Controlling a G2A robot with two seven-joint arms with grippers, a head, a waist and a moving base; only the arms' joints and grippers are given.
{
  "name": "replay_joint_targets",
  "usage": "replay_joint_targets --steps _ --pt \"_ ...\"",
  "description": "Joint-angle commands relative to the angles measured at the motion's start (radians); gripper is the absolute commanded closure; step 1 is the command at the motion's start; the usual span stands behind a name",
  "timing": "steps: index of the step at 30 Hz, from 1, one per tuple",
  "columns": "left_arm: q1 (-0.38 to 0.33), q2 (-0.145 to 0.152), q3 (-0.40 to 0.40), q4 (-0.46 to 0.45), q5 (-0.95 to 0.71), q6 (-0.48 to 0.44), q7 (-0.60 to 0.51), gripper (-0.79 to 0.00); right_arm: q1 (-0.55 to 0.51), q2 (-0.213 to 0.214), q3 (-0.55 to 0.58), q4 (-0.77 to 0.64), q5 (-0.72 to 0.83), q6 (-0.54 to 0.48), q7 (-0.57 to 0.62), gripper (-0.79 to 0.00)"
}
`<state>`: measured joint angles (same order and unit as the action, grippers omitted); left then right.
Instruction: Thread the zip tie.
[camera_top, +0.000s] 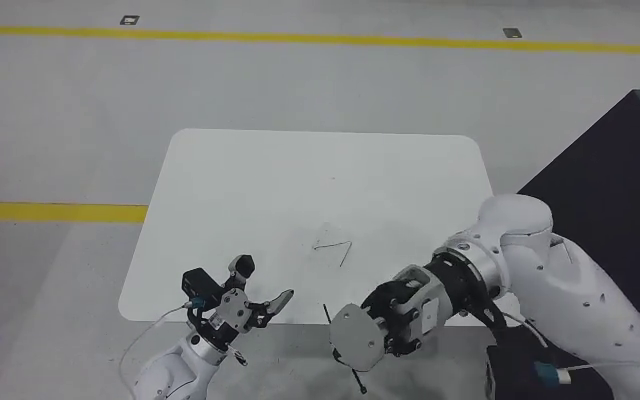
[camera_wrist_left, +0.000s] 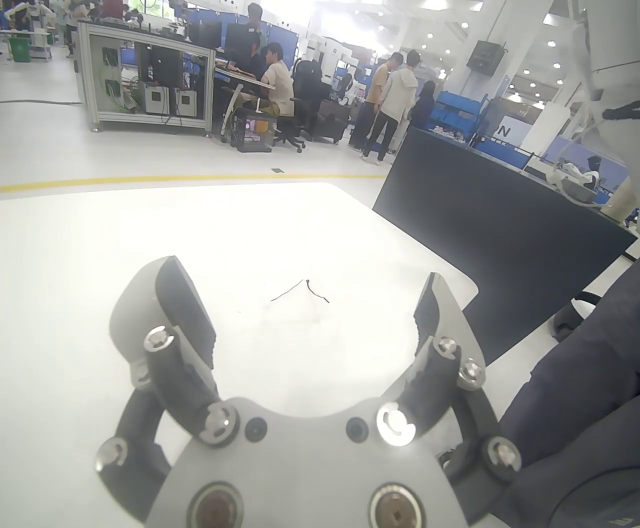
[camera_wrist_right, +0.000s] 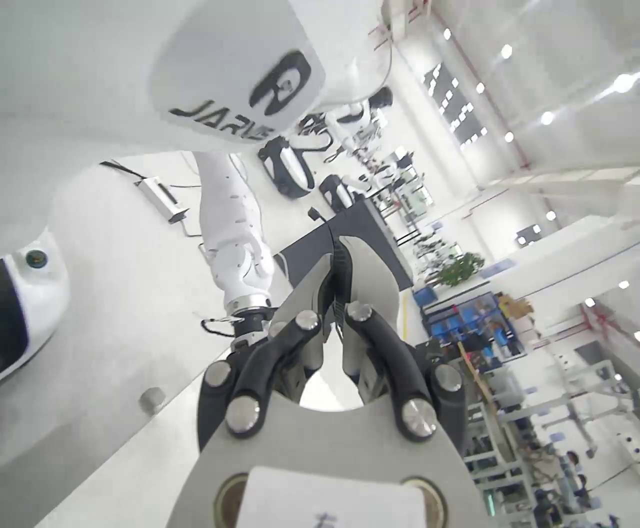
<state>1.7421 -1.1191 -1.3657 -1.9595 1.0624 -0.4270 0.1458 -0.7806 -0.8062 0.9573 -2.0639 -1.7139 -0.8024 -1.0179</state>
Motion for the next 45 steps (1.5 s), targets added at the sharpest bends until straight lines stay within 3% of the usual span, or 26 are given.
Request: replay_joint_targets --steps 1,4,5,13,22,32,35,38,45 --pt "0.000 0.000 0.000 0.000 0.000 0.000 0.000 -0.785 -0.017 0.017 0.021 0.021 -0.015 0.062 -0.062 0.000" --pt "0.000 0.000 0.000 0.000 0.000 0.000 0.000 -0.785 -0.059 0.040 0.058 0.048 0.015 0.084 -0.083 0.000" --pt "0.000 0.000 0.000 0.000 0.000 0.000 0.000 -0.785 -0.073 0.048 0.067 0.073 0.016 0.046 -0.046 0.000" --pt "0.000 0.000 0.000 0.000 0.000 0.000 0.000 -0.785 -0.073 0.048 0.067 0.073 0.016 0.046 -0.046 0.000" --pt "0.000 0.000 0.000 0.000 0.000 0.000 0.000 -0.785 -0.058 0.030 0.076 -0.068 -0.051 0.216 0.158 0.000" --pt "0.000 0.000 0.000 0.000 0.000 0.000 0.000 -0.785 -0.085 0.024 0.152 -0.113 -0.089 0.395 0.106 0.000" --pt "0.000 0.000 0.000 0.000 0.000 0.000 0.000 -0.785 -0.118 0.023 0.181 -0.106 -0.054 0.437 0.119 0.000" --pt "0.000 0.000 0.000 0.000 0.000 0.000 0.000 -0.785 -0.158 0.021 0.212 -0.083 -0.010 0.478 0.217 0.000" --pt "0.000 0.000 0.000 0.000 0.000 0.000 0.000 -0.785 -0.211 0.015 0.229 -0.105 0.020 0.475 0.349 0.000"
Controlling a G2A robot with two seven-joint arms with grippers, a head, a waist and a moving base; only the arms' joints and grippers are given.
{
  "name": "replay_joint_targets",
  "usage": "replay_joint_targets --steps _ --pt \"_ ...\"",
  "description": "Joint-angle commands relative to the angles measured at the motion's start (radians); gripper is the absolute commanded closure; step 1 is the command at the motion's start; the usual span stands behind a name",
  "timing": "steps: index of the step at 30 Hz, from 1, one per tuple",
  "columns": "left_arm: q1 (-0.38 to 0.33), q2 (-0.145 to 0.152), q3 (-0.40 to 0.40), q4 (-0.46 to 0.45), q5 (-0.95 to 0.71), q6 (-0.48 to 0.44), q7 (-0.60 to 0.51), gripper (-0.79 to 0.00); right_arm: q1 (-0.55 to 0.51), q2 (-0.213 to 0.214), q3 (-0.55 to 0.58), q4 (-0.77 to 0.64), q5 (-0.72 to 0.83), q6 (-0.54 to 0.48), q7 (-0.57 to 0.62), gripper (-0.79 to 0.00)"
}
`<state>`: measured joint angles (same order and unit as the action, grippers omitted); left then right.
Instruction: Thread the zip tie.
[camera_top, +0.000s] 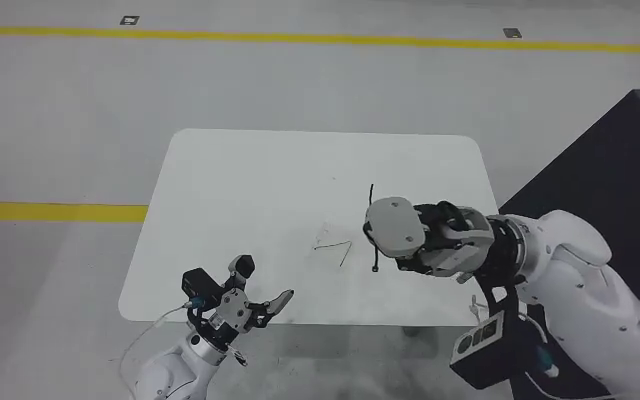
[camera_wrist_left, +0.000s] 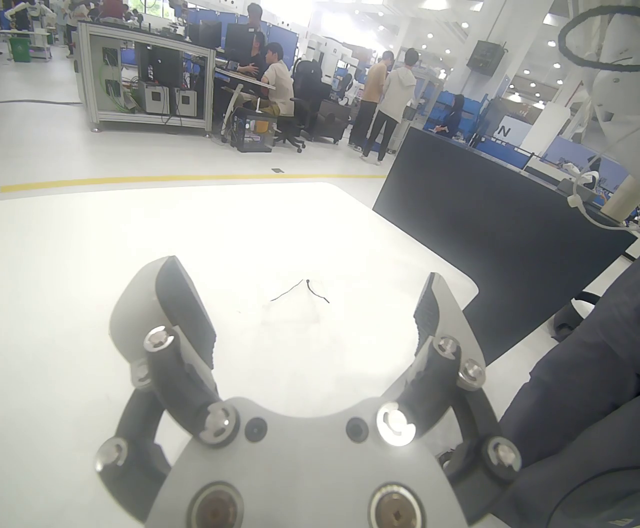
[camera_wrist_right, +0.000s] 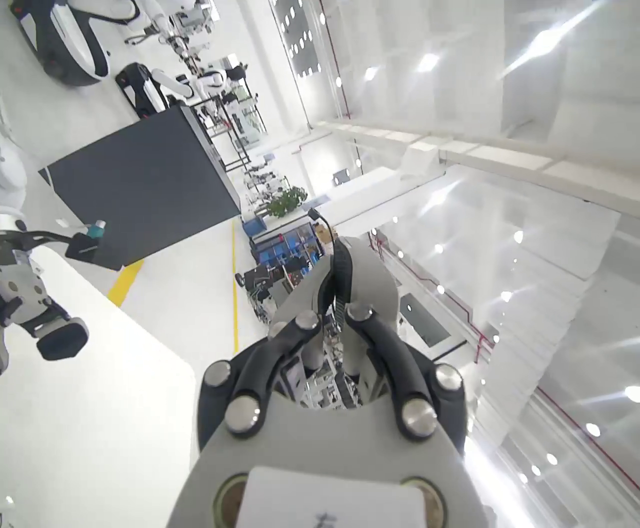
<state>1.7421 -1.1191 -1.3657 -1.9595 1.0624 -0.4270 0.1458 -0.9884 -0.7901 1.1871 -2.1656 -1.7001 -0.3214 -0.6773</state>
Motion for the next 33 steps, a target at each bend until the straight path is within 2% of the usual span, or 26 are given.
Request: replay_joint_targets --steps 1,8,13,17,26,33 --pt "0.000 0.000 0.000 0.000 0.000 0.000 0.000 -0.785 -0.006 -0.002 -0.001 -0.003 0.014 -0.011 0.014 0.000" --pt "0.000 0.000 0.000 0.000 0.000 0.000 0.000 -0.785 -0.008 -0.012 -0.009 -0.002 0.040 -0.050 -0.010 0.000" --pt "0.000 0.000 0.000 0.000 0.000 0.000 0.000 -0.785 0.022 -0.027 -0.070 0.017 0.168 -0.169 -0.145 0.000" --pt "0.000 0.000 0.000 0.000 0.000 0.000 0.000 -0.785 0.061 -0.043 -0.113 0.058 0.224 -0.202 -0.209 0.000" --pt "0.000 0.000 0.000 0.000 0.000 0.000 0.000 -0.785 0.100 -0.064 -0.136 0.091 0.208 -0.212 -0.176 0.000" --pt "0.000 0.000 0.000 0.000 0.000 0.000 0.000 -0.785 0.120 -0.069 -0.147 0.052 0.026 -0.218 0.027 0.000"
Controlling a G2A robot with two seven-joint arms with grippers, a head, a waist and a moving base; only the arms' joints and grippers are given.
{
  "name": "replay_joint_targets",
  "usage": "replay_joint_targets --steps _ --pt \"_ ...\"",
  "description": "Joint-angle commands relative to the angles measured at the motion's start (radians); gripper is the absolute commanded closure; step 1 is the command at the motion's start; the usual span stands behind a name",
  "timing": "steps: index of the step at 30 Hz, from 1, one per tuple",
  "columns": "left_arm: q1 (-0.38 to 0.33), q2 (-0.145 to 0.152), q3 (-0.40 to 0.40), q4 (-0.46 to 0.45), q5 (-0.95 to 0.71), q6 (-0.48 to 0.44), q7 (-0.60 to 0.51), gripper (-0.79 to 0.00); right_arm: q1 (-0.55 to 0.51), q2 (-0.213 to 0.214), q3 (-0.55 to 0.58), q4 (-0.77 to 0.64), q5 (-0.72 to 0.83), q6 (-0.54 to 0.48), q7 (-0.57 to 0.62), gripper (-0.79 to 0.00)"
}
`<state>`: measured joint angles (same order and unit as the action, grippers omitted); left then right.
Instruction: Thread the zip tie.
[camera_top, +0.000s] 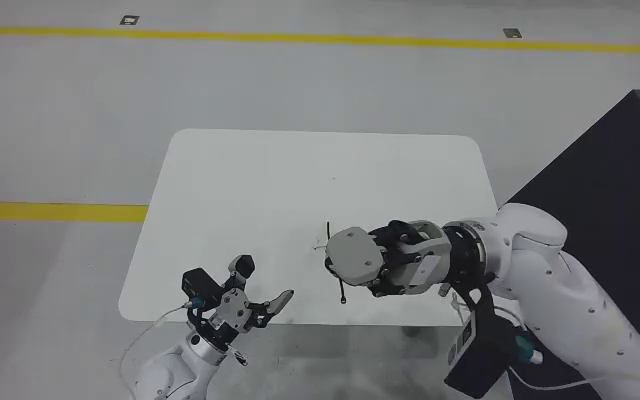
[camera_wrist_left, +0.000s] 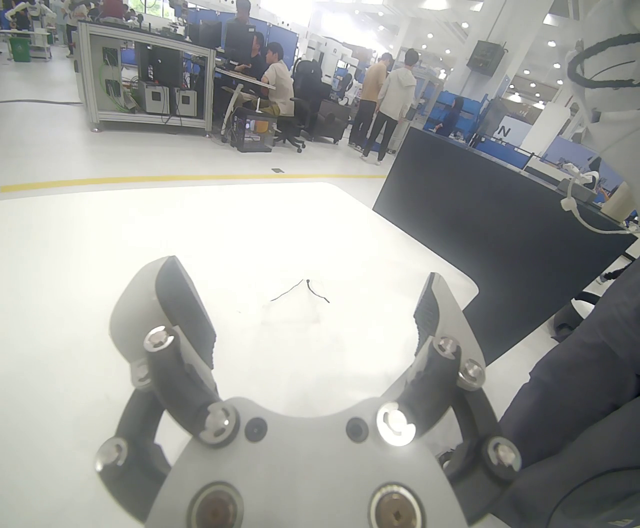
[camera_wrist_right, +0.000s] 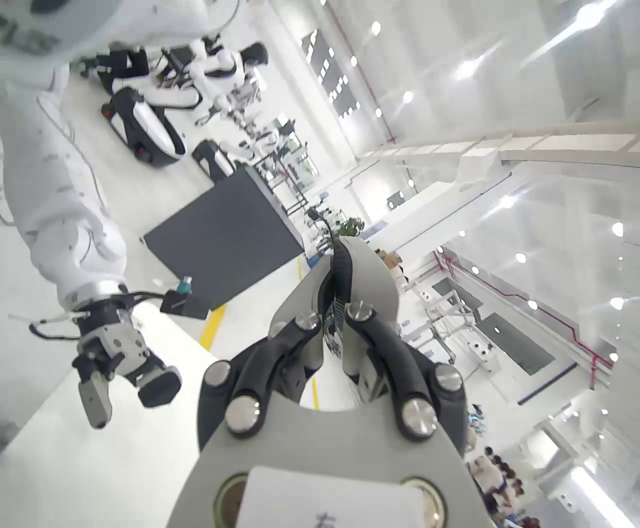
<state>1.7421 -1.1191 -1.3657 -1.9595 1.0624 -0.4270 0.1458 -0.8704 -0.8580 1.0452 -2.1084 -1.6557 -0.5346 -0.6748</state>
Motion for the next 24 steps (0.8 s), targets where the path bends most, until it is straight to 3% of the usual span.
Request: replay_joint_targets --steps 1,7,12,15,19,24 --pt "0.000 0.000 0.000 0.000 0.000 0.000 0.000 -0.785 0.003 -0.004 -0.013 -0.007 -0.016 -0.008 0.032 0.000" --pt "0.000 0.000 0.000 0.000 0.000 0.000 0.000 -0.785 0.029 -0.018 -0.036 -0.001 0.001 -0.018 0.038 0.000" --pt "0.000 0.000 0.000 0.000 0.000 0.000 0.000 -0.785 0.023 -0.034 -0.060 0.058 0.194 -0.055 -0.111 0.000" --pt "0.000 0.000 0.000 0.000 0.000 0.000 0.000 -0.785 0.031 -0.036 -0.038 0.124 0.173 -0.052 -0.113 0.000" --pt "0.000 0.000 0.000 0.000 0.000 0.000 0.000 -0.785 -0.023 -0.025 0.041 0.196 0.170 -0.021 -0.126 0.000" --pt "0.000 0.000 0.000 0.000 0.000 0.000 0.000 -0.785 -0.176 0.009 0.209 0.265 0.133 -0.037 -0.118 0.000"
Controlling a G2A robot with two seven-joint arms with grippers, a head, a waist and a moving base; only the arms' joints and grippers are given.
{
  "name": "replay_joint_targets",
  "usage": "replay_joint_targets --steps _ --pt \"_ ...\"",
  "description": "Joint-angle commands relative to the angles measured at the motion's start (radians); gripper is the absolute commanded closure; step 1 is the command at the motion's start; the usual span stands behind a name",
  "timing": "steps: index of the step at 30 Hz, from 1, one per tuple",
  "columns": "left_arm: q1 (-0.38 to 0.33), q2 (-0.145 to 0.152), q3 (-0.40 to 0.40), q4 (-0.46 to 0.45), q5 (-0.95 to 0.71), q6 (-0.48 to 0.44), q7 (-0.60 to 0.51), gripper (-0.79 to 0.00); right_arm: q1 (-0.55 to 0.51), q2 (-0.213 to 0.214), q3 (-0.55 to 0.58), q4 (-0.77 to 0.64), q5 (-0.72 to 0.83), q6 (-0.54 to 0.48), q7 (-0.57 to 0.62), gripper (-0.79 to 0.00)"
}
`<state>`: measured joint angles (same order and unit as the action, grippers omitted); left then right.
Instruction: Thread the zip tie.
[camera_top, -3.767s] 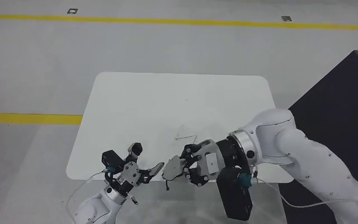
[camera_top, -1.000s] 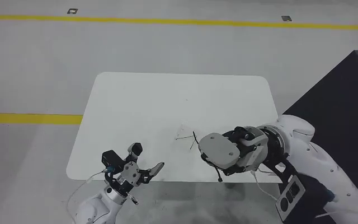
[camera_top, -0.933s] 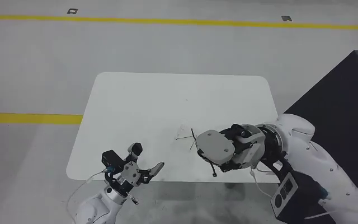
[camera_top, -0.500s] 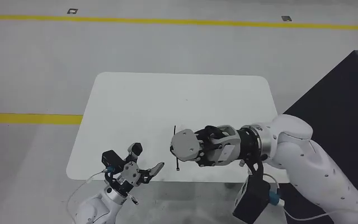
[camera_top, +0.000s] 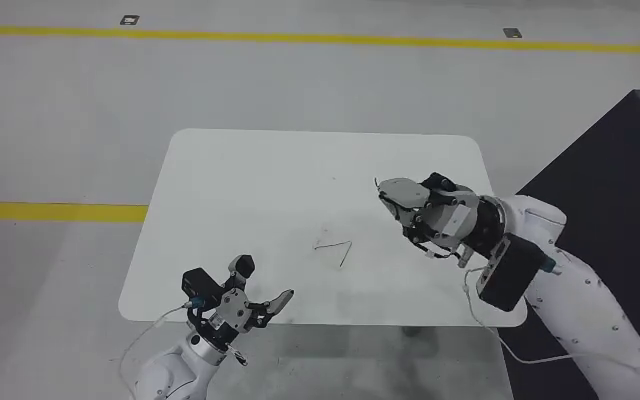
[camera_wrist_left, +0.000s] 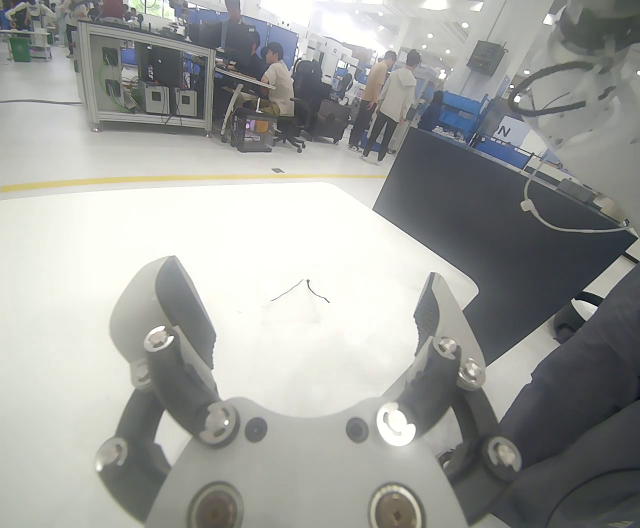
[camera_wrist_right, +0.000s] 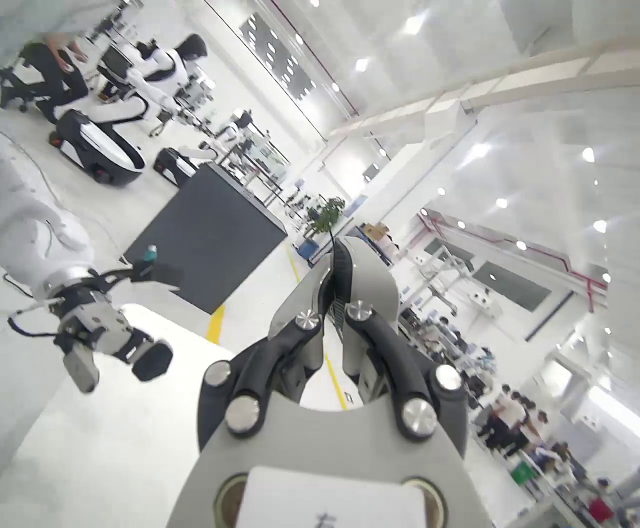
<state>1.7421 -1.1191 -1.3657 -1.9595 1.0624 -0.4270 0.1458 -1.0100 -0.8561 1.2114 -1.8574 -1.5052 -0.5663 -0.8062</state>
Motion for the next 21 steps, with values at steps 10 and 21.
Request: replay_joint_targets --steps 10,21 --pt "0.000 0.000 0.000 0.000 0.000 0.000 0.000 -0.785 -0.217 0.038 0.228 0.057 -0.086 -0.016 0.167 0.000" --pt "0.000 0.000 0.000 0.000 0.000 0.000 0.000 -0.785 -0.217 0.038 0.228 0.057 -0.086 -0.016 0.167 0.000"
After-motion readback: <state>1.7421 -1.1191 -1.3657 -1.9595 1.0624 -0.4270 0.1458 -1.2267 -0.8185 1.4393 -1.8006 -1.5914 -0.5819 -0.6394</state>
